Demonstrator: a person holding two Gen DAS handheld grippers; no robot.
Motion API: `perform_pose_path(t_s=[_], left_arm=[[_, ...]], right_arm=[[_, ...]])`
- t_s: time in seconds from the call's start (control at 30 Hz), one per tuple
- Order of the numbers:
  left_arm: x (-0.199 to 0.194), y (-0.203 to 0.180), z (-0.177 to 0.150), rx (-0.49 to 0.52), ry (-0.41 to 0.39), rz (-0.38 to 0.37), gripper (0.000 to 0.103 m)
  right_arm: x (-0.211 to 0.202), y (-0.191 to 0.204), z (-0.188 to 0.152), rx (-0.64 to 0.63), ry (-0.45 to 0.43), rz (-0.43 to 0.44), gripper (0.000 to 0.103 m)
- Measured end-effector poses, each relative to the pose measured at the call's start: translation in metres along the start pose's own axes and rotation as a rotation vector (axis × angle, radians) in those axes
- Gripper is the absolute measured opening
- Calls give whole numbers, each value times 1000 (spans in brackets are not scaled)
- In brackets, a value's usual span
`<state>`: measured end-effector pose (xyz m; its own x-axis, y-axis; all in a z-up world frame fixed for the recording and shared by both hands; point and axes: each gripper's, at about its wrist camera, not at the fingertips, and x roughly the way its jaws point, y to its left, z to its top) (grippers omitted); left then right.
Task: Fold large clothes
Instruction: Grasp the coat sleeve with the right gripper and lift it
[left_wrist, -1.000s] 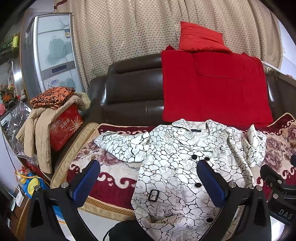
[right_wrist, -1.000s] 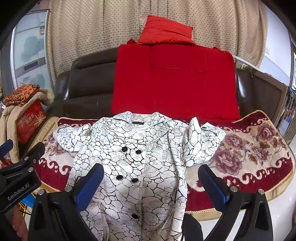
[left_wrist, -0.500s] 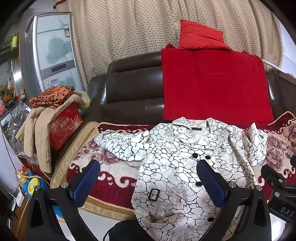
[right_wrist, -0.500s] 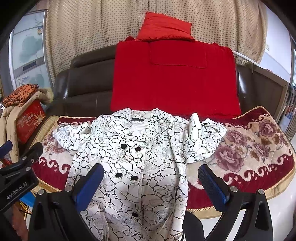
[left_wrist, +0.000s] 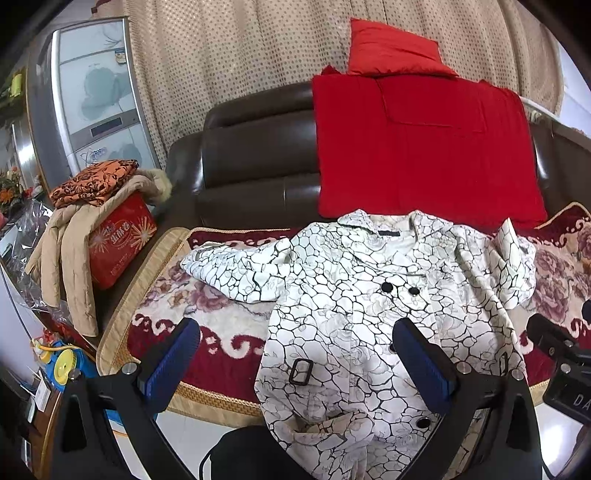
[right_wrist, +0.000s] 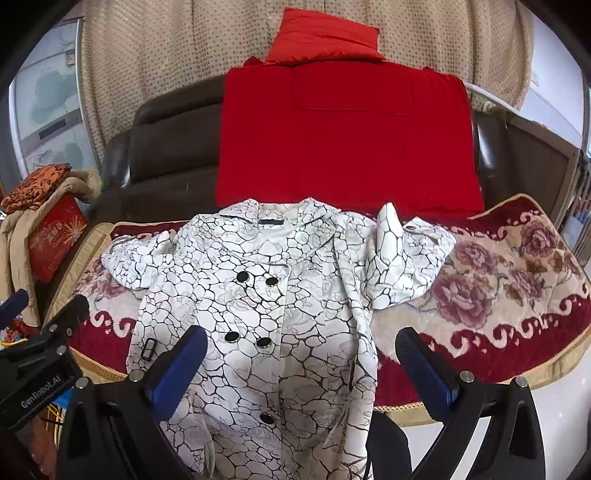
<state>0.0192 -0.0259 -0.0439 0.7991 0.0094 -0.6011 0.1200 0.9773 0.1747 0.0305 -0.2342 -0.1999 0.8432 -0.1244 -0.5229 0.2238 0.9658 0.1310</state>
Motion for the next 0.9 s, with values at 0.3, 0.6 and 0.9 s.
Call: perform_pose_path(t_s=[0.3, 0.6, 0.9], left_arm=[[13, -8, 5, 15, 28, -28, 103], [57, -35, 26, 61, 29, -24, 103], [96, -47, 46, 66, 13, -9, 103]], right_arm=[[12, -11, 1, 26, 18, 20, 103], [36, -53, 18, 76, -10, -72, 103], [81, -114, 53, 175, -27, -121, 103]])
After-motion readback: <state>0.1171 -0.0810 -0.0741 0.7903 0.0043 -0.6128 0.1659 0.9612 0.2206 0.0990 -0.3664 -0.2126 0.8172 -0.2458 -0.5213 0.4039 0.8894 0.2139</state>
